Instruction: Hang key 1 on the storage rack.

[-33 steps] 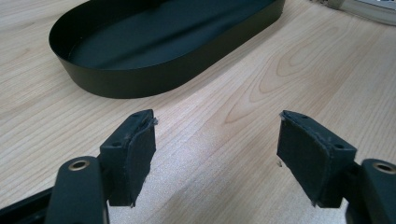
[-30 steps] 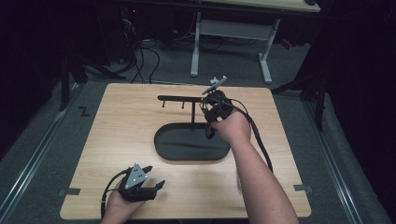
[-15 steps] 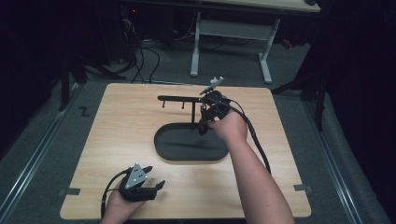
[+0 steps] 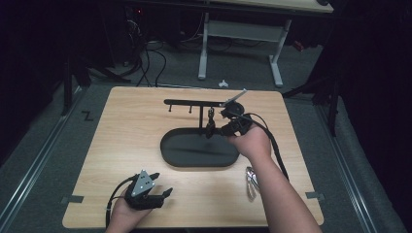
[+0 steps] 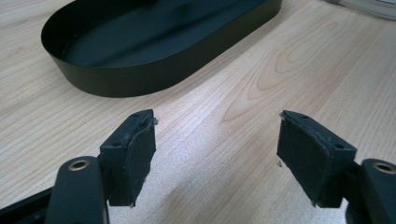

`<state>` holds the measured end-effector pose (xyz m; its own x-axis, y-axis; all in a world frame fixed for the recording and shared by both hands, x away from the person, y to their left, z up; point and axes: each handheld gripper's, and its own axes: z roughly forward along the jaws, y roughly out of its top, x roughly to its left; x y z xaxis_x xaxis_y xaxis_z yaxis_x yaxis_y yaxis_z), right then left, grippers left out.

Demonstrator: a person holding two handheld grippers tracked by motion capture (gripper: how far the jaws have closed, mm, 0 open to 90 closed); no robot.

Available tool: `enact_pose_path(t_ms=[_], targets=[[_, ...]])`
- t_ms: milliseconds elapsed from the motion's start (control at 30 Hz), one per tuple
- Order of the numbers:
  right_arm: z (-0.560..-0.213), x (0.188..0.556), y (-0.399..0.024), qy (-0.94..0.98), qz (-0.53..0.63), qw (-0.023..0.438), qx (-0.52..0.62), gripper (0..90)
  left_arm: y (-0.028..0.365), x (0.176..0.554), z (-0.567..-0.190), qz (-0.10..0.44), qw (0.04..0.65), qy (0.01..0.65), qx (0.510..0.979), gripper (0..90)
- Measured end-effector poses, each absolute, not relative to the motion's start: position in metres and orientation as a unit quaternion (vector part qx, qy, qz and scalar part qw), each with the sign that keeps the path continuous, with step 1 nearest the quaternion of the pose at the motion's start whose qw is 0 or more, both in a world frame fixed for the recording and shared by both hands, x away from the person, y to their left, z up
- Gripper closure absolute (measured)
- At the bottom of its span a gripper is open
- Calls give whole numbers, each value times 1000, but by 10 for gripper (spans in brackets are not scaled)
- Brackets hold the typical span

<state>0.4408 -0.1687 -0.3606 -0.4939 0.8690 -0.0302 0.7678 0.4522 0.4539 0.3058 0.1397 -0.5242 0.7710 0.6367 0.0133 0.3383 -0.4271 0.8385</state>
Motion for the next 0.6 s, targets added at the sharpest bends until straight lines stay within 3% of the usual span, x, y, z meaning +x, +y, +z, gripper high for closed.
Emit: enact_pose_path(t_ms=[600], targets=[[-407,375,-222,841,189,103,496,580,136,305,-526,168,440,292,832,285]])
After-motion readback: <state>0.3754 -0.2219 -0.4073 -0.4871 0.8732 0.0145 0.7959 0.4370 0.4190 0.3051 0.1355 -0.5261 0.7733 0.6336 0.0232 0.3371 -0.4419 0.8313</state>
